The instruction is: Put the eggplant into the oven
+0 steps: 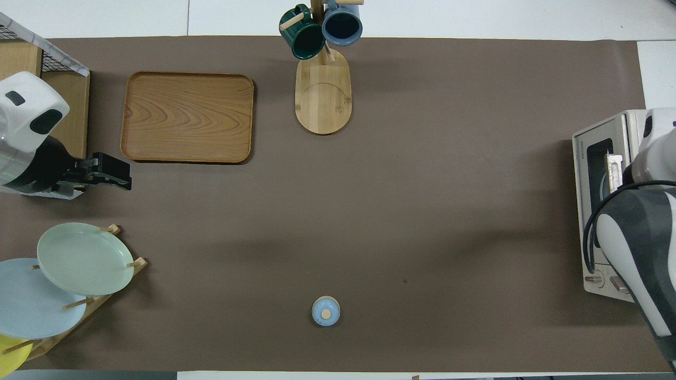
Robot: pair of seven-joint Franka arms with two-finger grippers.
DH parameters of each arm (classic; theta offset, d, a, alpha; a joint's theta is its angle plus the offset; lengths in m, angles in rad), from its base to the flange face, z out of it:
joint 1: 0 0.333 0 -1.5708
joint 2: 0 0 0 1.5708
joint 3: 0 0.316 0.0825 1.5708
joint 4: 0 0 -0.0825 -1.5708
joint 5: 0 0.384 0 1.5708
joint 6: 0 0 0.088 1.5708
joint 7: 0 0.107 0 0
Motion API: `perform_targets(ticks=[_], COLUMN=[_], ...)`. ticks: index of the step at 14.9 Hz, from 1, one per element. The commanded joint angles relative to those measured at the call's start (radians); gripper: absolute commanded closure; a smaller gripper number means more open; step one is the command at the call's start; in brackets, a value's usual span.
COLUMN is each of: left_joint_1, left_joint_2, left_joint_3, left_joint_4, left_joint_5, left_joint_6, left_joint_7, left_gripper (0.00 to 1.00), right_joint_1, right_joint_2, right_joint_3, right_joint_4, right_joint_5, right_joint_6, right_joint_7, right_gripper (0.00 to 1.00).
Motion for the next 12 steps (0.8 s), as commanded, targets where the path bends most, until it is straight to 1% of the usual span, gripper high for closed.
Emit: perform_targets(ticks=[1,2,3,4,5,6,7,8,9,10,12], left_joint_1=[0.015,0.015,0.015,0.015,0.015,0.015,0.015,0.015,0.015,0.015,0.015], left_joint_2=[0.0,0.0,0.0,0.0,0.0,0.0,0.0,0.0,0.0,0.0,0.0], left_joint_3=[-0.008,-0.008,-0.008,-0.008,-0.008,-0.008,-0.008,-0.008,-0.008,-0.008,-0.008], left_joint_4=[0.006,0.007,0.007,0.005,0.006,0.007,0.005,0.005,0.005,0.006,0.005], left_joint_5=[-0.007,-0.007,-0.007,-0.007,-0.007,-0.007,-0.007,-0.007,-0.007,-0.007,-0.007], left_joint_6=[-0.019,-0.019,-0.019,-0.019,-0.019,-0.019,-0.019,-0.019,-0.019,-0.017,-0.019], left_joint_7=[0.003,0.003,0.003,0.003,0.003,0.005,0.003,0.003,0.003,0.003,0.003], left_gripper=[0.0,0.0,0.0,0.0,0.0,0.0,0.0,0.0,0.0,0.0,0.0], right_joint_1=[-0.013,-0.011,-0.003,0.003,0.013,0.024,0.026,0.027,0.03,0.036,0.038], right_joint_2=[-0.014,0.011,0.029,0.048,0.054,0.056,0.056,0.057,0.059,0.075,0.105], right_joint_3=[0.008,0.009,0.014,0.02,0.02,0.02,0.02,0.021,0.021,0.021,0.021], right_joint_4=[0.106,0.15,0.199,0.242,0.256,0.255,0.255,0.255,0.261,0.275,0.315], right_joint_5=[0.144,0.22,0.271,0.287,0.289,0.293,0.293,0.295,0.293,0.293,0.293], right_joint_6=[-0.13,-0.154,-0.186,-0.208,-0.21,-0.202,-0.202,-0.202,-0.21,-0.21,-0.242], right_joint_7=[-0.028,-0.002,0.044,0.104,0.135,0.139,0.143,0.144,0.152,0.164,0.204], right_gripper=[0.98,0.97,0.96,0.94,0.91,0.85,0.84,0.68,0.1,0.0,0.0])
